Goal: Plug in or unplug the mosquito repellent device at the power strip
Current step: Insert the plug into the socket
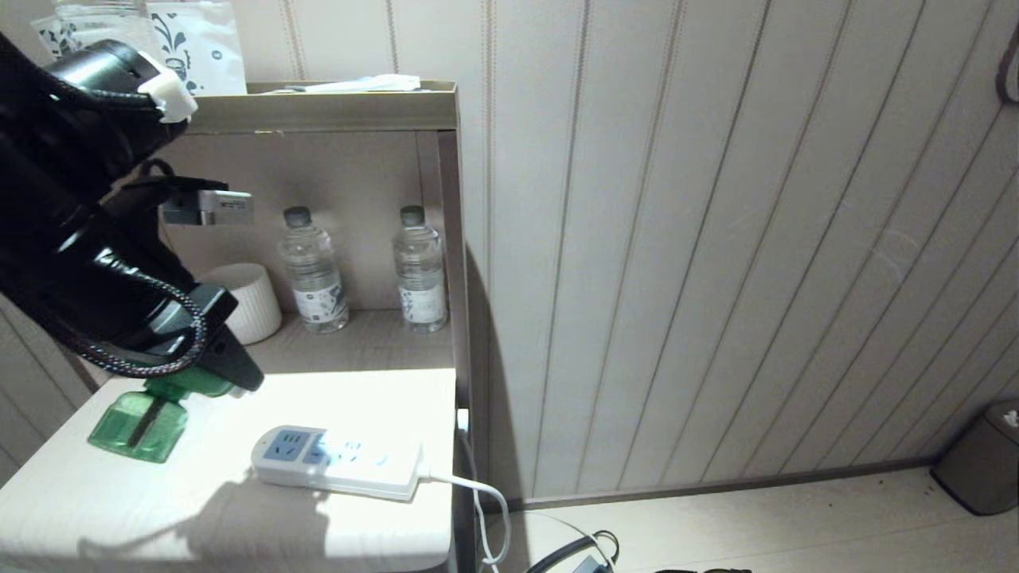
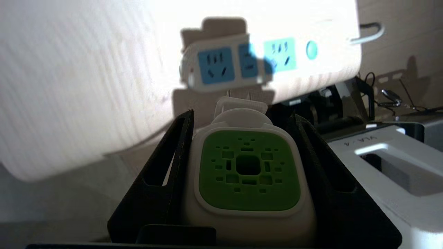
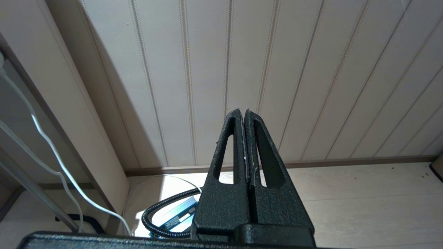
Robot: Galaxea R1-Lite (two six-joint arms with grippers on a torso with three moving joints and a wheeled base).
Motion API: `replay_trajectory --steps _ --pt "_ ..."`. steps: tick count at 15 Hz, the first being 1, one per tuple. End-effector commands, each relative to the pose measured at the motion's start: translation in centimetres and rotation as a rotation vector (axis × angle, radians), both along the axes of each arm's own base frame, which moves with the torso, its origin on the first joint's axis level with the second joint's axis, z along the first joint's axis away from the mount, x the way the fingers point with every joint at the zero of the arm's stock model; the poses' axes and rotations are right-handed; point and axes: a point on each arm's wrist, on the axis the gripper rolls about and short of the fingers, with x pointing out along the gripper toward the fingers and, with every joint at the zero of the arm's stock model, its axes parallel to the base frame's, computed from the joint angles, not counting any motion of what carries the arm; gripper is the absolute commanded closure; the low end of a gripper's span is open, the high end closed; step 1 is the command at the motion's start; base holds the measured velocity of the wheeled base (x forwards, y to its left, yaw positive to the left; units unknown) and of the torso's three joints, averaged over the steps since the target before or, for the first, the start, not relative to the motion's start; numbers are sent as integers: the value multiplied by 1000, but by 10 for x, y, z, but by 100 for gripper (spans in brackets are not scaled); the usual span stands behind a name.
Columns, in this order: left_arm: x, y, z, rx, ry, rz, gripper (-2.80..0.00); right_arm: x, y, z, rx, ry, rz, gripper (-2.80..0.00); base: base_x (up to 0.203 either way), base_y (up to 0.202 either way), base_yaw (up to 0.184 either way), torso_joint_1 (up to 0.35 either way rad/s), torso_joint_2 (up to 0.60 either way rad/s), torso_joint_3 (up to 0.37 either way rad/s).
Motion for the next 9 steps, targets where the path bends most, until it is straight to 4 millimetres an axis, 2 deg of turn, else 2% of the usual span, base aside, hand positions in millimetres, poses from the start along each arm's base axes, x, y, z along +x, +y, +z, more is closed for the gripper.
replay_trajectory --steps 1,5,9 --pt "5 -8 -2 7 -31 -70 0 0 0 0 0 -1 1 0 0 0 0 0 0 0" --pt "3 -8 0 116 -111 -365 0 0 0 0 0 -1 1 0 0 0 0 0 0 0" --pt "-9 -3 -10 242 -154 -663 0 0 0 0 0 -1 1 0 0 0 0 0 0 0"
